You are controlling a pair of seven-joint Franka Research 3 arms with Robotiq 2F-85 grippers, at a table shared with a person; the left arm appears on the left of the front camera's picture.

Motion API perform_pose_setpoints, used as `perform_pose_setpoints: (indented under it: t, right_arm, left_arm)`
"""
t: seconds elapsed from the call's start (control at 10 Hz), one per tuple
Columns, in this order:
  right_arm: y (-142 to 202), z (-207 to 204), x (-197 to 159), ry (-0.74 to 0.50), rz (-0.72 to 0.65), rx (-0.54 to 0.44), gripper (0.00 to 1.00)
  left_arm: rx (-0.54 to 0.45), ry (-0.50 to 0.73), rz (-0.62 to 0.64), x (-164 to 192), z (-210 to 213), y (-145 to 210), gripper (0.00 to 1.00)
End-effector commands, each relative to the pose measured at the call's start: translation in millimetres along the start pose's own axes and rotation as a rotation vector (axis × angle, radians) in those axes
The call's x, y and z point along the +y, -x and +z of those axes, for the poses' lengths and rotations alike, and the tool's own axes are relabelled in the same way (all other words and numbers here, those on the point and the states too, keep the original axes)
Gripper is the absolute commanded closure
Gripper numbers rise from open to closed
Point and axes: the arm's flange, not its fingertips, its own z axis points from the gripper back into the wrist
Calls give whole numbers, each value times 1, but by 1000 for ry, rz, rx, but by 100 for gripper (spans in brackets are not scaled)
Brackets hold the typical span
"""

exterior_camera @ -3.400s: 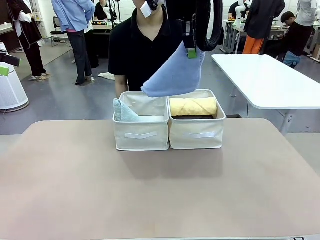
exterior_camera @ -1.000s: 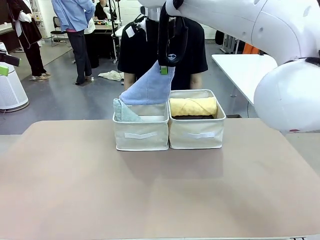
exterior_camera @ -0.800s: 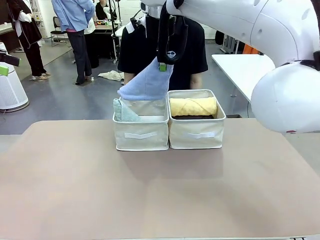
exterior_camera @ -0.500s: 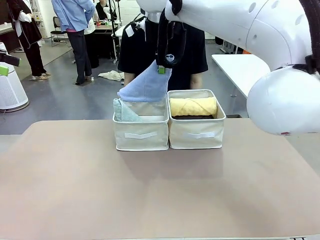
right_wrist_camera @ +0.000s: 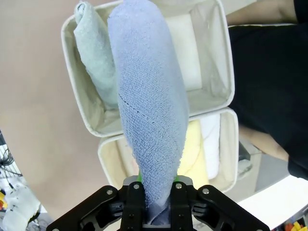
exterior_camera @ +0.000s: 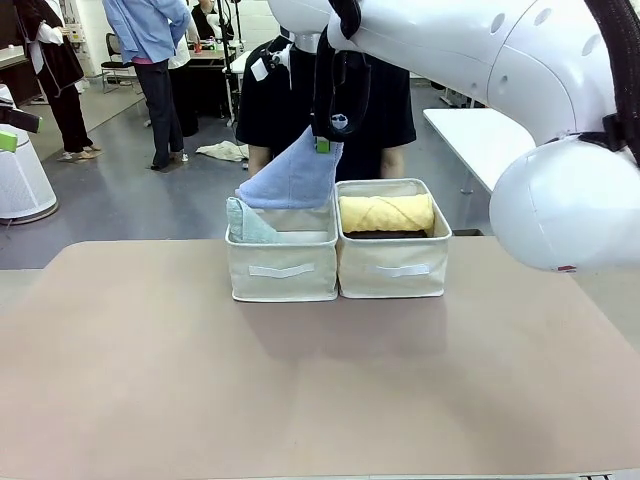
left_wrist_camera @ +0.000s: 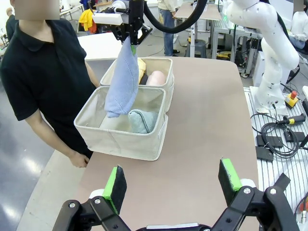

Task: Sort the towels based on their folding style.
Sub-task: Pick up another triangle-folded towel from the table and place it in the left Fabric basket.

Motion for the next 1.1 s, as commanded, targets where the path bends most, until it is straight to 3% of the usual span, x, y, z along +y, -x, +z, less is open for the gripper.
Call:
perform_pose_setpoints:
  t: [0.0, 0.3, 1.0]
  right_arm:
    - [1, 6, 1, 5, -2, -5, 82]
    - [1, 6, 1, 5, -2, -5, 82]
    - [1, -49, -26, -9, 46, -36, 82]
  left_arm:
    - [-14, 5, -5, -1, 1, 0, 0]
    - [-14, 5, -5, -1, 1, 0, 0]
    - [-14, 5, -5, -1, 1, 0, 0]
